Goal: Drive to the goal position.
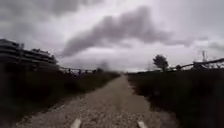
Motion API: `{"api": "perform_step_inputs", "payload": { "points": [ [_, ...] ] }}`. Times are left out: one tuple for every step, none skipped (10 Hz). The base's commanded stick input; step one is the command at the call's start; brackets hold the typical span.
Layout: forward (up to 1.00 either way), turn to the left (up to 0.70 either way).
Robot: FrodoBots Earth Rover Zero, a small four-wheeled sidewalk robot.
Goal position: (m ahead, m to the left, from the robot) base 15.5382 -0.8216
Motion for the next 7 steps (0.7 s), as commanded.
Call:
{"api": "perform_step_inputs", "payload": {
  "points": [
    [0.7,0.0],
    [0.7,0.0],
    [0.7,0.0],
    [0.7,0.0],
    [0.7,0.0],
    [0.7,0.0],
    [0.7,0.0]
  ]
}}
